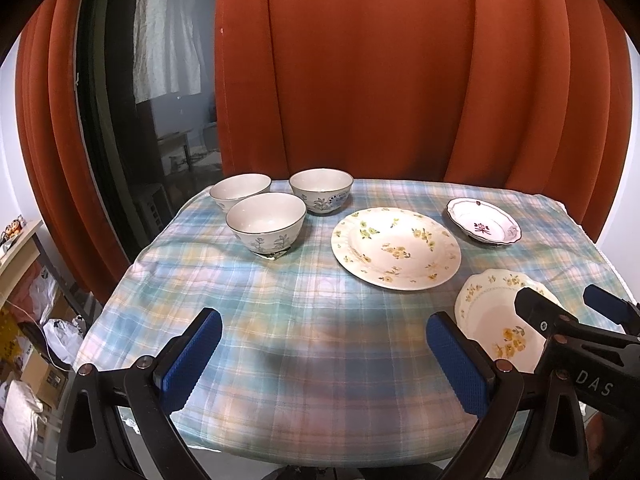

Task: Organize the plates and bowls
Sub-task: 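Move both tools toward the large scalloped yellow-flower plate, then close both tools on the rim of the scalloped yellow-flower plate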

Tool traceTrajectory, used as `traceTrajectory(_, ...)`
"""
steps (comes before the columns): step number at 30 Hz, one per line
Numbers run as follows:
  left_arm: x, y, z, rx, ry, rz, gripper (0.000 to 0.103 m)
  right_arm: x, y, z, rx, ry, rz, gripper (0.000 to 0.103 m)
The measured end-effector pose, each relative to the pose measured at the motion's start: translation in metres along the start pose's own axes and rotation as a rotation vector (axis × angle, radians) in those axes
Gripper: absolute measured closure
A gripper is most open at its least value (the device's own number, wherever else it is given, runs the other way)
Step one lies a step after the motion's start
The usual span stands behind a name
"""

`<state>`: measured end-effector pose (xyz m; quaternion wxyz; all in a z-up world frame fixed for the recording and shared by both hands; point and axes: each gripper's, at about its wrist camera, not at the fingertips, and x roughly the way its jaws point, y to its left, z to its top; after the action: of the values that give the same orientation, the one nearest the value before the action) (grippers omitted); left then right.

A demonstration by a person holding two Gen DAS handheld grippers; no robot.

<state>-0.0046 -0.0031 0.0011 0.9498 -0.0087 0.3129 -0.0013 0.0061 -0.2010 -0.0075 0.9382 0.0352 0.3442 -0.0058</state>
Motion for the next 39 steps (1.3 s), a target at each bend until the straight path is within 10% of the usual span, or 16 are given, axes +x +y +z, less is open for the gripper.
traceTrajectory(23, 0.03, 0.042, 0.028, 0.076, 0.07, -0.152, 0.002, 0.0, 0.049, 0.01, 0.106, 0.04, -0.154, 0.0)
traceTrajectory(39, 0.08, -0.054, 0.027, 0.127, 0.207, -0.172, 0.008, 0.035, -0.029, 0.012, 0.176, 0.124, -0.185, 0.0)
